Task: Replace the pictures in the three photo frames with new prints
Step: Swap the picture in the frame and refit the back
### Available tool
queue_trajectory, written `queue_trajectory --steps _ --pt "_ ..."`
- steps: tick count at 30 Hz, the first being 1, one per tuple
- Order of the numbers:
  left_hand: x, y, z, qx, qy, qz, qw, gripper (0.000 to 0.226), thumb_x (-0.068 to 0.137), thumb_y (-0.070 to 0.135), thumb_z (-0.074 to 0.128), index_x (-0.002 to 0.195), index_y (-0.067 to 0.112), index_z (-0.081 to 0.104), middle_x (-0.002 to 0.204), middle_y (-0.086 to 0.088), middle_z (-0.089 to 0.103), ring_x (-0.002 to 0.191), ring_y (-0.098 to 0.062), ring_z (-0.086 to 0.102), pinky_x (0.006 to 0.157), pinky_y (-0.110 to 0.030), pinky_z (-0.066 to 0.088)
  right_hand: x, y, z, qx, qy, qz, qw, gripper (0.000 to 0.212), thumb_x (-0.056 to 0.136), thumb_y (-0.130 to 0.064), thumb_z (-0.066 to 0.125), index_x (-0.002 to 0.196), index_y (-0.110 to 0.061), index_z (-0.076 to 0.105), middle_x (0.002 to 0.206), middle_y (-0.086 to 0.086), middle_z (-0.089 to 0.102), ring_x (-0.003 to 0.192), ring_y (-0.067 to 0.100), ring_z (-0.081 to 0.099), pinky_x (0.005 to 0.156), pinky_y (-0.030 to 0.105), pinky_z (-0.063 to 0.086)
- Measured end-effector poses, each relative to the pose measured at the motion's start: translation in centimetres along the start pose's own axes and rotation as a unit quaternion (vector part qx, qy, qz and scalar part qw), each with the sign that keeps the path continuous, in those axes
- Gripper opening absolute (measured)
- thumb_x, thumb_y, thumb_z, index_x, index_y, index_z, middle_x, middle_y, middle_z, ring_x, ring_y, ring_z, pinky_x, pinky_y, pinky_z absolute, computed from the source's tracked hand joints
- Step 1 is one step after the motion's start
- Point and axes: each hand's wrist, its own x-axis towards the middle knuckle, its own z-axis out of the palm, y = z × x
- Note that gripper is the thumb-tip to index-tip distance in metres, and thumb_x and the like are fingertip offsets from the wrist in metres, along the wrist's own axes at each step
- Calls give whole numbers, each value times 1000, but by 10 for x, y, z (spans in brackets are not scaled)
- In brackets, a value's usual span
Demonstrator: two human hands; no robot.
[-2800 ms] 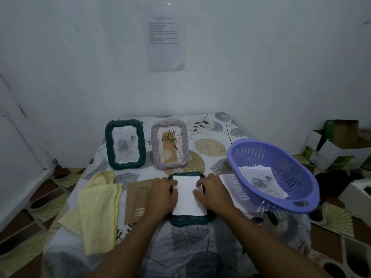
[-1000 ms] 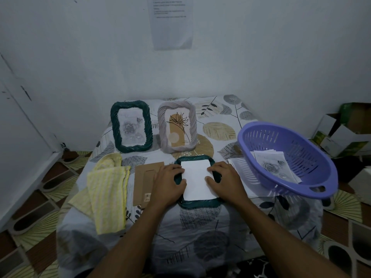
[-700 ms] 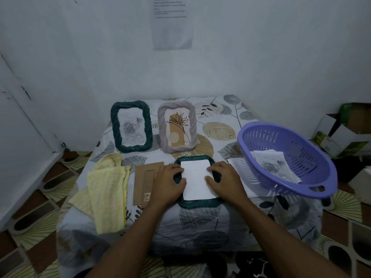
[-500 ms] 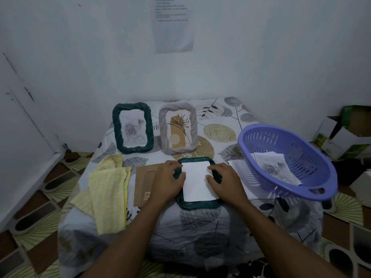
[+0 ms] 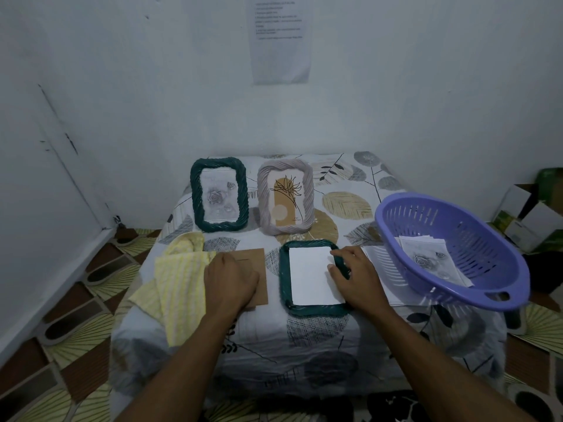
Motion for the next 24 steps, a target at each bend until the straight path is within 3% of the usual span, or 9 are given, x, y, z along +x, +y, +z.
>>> queue_trajectory --steps 3,9,14,16,19,22,24 --pt "2 9 -8 -91 3 -19 996 26 69 31 65 75 10 50 86 -7 56 81 -25 55 68 -36 44 0 -2 -1 5 -4 11 1000 33 92 -28 60 123 -16 61 123 1 53 106 16 54 92 31 46" --pt "7 42 -14 -182 5 9 983 35 70 36 74 92 16 55 94 -1 59 87 -18 55 72 -30 42 8 -4 -9 32 -33 40 998 30 91 -28 62 120 -17 64 123 4 55 111 21 53 98 38 46" --pt "1 89 2 -178 -57 19 982 39 67 43 71 94 20 54 98 1 59 90 -17 56 72 -29 46 23 -19 -26 96 1 58 994 22 93 -28 61 108 -16 69 102 1 70 86 6 60 75 20 48" --pt "-2 103 9 -170 -66 24 983 38 67 44 71 92 21 54 97 1 59 90 -18 56 74 -31 49 28 -27 -31 138 -23 69 988 25 93 -28 61 112 -13 67 92 2 72 84 9 65 76 26 54" --pt "-7 113 18 -169 -76 34 982 42 71 49 72 95 20 54 98 2 58 92 -17 55 77 -32 49 34 -33 -37 174 -46 103 978 28 90 -21 66 117 -13 63 80 7 71 74 13 66 67 26 51" --pt "-10 113 23 -206 -77 42 975 40 76 53 68 96 19 60 98 6 59 92 -14 56 75 -29 45 37 -31 -40 186 -51 135 972 31 89 -13 67 119 -10 62 82 18 70 78 26 67 73 38 56" --pt "-10 109 24 -225 -79 44 970 28 82 46 65 94 20 64 96 8 62 92 -13 59 77 -28 46 36 -27 -42 196 -60 155 966 31 87 -9 68 117 -8 62 79 17 69 72 23 66 73 38 56"
